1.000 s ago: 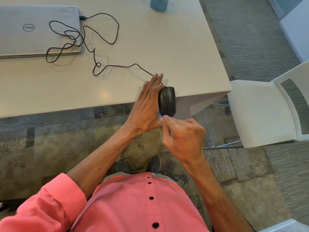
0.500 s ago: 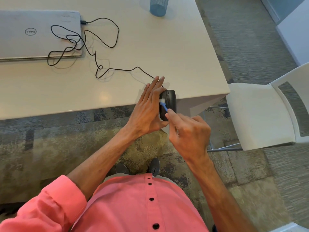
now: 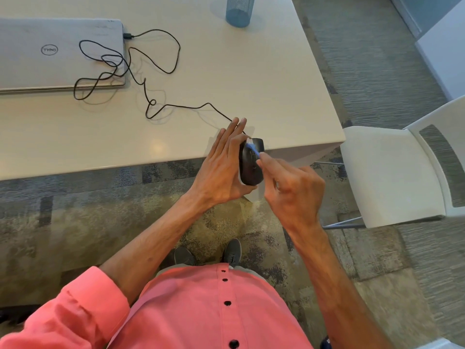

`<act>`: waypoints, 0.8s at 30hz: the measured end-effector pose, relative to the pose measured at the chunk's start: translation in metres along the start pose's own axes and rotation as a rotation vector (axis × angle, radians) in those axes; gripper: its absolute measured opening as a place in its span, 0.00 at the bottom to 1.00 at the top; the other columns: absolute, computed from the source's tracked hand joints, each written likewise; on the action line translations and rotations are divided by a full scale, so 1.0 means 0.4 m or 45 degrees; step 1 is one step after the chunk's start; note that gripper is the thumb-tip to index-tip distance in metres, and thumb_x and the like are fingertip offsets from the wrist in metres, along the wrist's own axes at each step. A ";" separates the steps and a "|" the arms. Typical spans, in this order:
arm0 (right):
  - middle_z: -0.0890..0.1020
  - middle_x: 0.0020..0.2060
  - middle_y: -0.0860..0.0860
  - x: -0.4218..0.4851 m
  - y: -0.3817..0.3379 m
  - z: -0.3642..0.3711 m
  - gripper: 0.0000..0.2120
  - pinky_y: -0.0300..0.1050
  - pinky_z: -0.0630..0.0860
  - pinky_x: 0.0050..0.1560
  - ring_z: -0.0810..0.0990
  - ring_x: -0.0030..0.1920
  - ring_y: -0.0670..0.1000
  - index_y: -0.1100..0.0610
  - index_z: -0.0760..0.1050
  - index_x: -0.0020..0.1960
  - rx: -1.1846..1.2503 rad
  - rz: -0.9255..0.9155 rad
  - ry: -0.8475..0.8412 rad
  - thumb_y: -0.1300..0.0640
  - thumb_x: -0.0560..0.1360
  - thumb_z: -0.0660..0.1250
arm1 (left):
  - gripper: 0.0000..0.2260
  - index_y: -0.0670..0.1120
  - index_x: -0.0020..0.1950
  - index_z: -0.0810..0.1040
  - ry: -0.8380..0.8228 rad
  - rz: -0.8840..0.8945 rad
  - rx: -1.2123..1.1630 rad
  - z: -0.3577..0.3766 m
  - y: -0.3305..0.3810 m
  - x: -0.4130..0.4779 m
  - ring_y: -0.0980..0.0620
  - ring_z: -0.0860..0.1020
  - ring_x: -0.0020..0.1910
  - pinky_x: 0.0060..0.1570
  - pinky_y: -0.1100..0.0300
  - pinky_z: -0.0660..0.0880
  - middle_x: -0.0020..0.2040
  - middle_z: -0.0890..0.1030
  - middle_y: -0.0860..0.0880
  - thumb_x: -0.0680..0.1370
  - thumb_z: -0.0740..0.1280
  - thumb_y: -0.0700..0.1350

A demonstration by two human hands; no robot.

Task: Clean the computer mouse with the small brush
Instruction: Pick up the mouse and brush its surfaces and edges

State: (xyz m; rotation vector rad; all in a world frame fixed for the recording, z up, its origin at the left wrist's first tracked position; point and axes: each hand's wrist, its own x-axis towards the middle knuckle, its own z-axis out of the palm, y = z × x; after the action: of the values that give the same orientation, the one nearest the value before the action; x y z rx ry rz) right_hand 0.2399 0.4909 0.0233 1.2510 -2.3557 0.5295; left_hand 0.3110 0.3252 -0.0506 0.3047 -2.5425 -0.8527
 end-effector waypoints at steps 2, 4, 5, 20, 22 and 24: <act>0.89 0.38 0.46 -0.002 -0.002 0.001 0.11 0.41 0.70 0.35 0.82 0.30 0.49 0.54 0.88 0.60 0.019 -0.053 -0.055 0.52 0.86 0.69 | 0.47 0.38 0.83 0.66 0.000 -0.010 0.008 -0.003 -0.004 -0.001 0.42 0.50 0.94 0.92 0.40 0.52 0.93 0.55 0.40 0.74 0.84 0.58; 0.89 0.37 0.46 -0.001 0.000 -0.002 0.10 0.42 0.70 0.34 0.82 0.30 0.49 0.53 0.88 0.58 0.061 -0.086 -0.116 0.52 0.86 0.68 | 0.48 0.38 0.84 0.66 -0.016 -0.025 0.017 -0.008 -0.006 -0.005 0.43 0.49 0.94 0.92 0.42 0.50 0.93 0.54 0.41 0.74 0.84 0.60; 0.89 0.38 0.46 -0.001 0.002 -0.005 0.09 0.42 0.69 0.34 0.83 0.30 0.49 0.52 0.88 0.56 0.077 -0.106 -0.146 0.52 0.85 0.69 | 0.47 0.39 0.84 0.66 -0.030 -0.027 0.019 -0.009 -0.005 -0.007 0.44 0.49 0.94 0.92 0.42 0.50 0.93 0.54 0.42 0.75 0.83 0.60; 0.89 0.37 0.45 0.017 0.030 -0.025 0.08 0.42 0.69 0.35 0.83 0.31 0.49 0.51 0.88 0.57 0.064 -0.232 -0.204 0.54 0.85 0.70 | 0.51 0.39 0.86 0.64 -0.030 -0.044 0.004 -0.022 -0.006 0.013 0.44 0.49 0.94 0.92 0.42 0.49 0.93 0.54 0.42 0.73 0.83 0.63; 0.88 0.36 0.45 0.011 0.027 -0.032 0.05 0.43 0.67 0.37 0.85 0.33 0.49 0.49 0.87 0.49 0.023 -0.263 -0.304 0.55 0.83 0.73 | 0.53 0.39 0.85 0.64 -0.021 -0.042 0.015 -0.030 -0.011 0.025 0.43 0.50 0.94 0.93 0.44 0.48 0.93 0.54 0.41 0.73 0.82 0.67; 0.87 0.34 0.45 0.010 0.025 -0.045 0.07 0.44 0.67 0.37 0.85 0.33 0.50 0.49 0.85 0.44 -0.032 -0.274 -0.346 0.56 0.81 0.74 | 0.54 0.39 0.86 0.64 -0.026 -0.040 0.029 -0.036 -0.016 0.035 0.42 0.50 0.94 0.93 0.45 0.47 0.93 0.55 0.40 0.73 0.83 0.69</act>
State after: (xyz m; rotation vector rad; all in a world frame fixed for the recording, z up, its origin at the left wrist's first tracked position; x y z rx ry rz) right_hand 0.2327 0.5029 0.0391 1.6289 -2.3900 0.2738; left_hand 0.3058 0.3079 -0.0397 0.3459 -2.5743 -0.8428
